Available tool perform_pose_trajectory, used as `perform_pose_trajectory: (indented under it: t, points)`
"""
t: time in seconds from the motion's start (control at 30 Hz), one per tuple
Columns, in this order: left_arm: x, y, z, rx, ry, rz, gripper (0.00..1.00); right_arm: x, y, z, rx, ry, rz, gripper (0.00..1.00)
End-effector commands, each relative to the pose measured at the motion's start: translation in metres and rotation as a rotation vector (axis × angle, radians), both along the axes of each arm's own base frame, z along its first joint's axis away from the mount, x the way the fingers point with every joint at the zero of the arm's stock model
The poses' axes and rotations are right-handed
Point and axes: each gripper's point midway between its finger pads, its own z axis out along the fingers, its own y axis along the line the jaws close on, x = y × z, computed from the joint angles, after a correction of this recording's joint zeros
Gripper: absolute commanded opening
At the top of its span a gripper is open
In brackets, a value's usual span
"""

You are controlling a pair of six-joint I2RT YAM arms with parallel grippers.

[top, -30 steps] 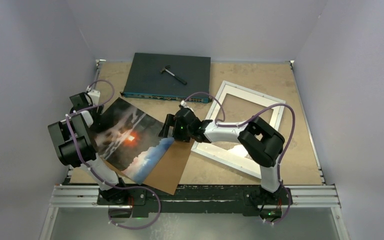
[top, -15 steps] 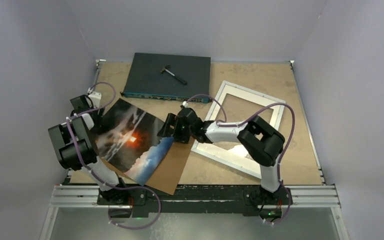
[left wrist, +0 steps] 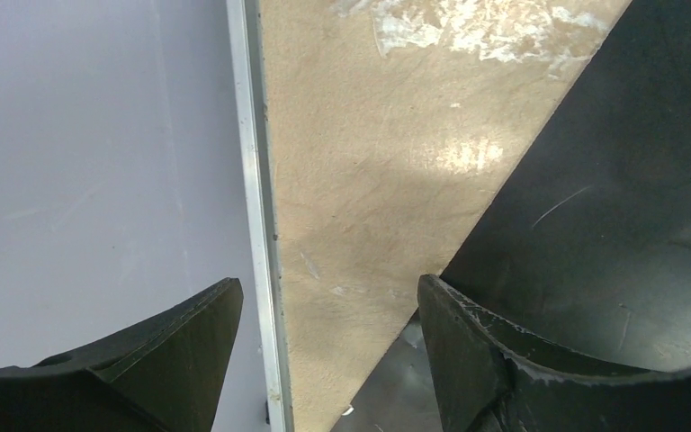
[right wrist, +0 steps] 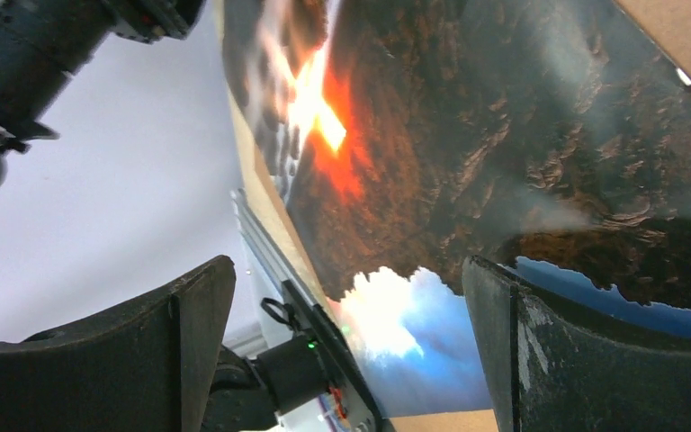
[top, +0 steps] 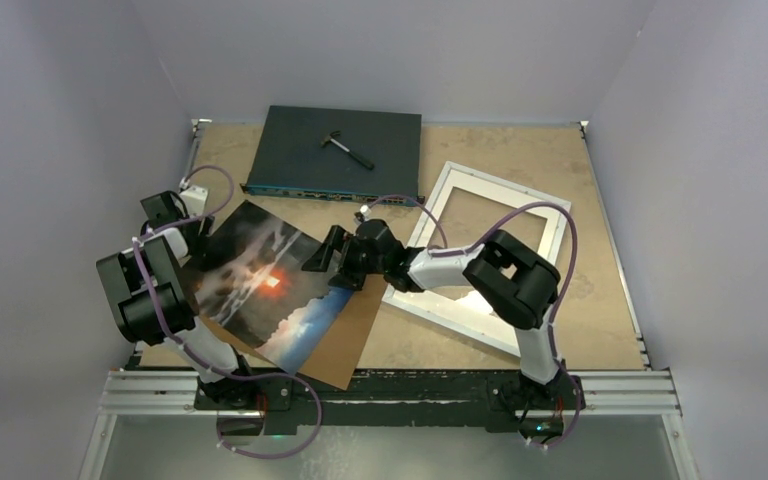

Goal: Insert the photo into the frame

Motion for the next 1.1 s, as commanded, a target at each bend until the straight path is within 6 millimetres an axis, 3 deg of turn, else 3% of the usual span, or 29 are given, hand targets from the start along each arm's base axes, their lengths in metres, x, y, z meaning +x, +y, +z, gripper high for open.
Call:
perform_pose_trajectory:
  t: [0.0, 0.1, 0.17, 0.33, 0.5, 0.73, 0.97, 1.07]
  points:
    - [-0.091, -0.059, -0.068, -0.262, 0.373, -0.032, 0.71, -0.003, 0.004, 0.01, -0.052, -0.017, 0.059, 0.99]
    - [-0.085, -0.049, -0.059, -0.271, 0.356, -0.021, 0.71, 0.014, -0.014, 0.029, -0.192, -0.135, 0.007, 0.99]
    - [-0.08, -0.044, -0.052, -0.288, 0.346, -0.009, 0.71, 0.015, -0.03, 0.03, -0.279, -0.16, -0.008, 0.99]
    - [-0.06, -0.04, -0.024, -0.324, 0.299, -0.009, 0.72, -0.009, -0.063, 0.001, -0.408, -0.083, 0.021, 0.99]
    - [-0.033, -0.03, 0.007, -0.315, 0.218, -0.005, 0.72, -0.021, -0.073, -0.017, -0.437, -0.042, 0.037, 0.99]
    - [-0.021, -0.007, 0.002, -0.217, 0.167, 0.054, 0.73, -0.027, -0.075, -0.035, -0.467, -0.007, 0.066, 0.99]
    - [-0.036, -0.012, -0.022, -0.219, 0.208, 0.063, 0.73, -0.029, -0.084, -0.047, -0.516, 0.018, 0.056, 0.99]
    - [-0.039, -0.013, -0.026, -0.219, 0.215, 0.061, 0.73, -0.029, -0.089, -0.04, -0.534, 0.002, 0.061, 0.99]
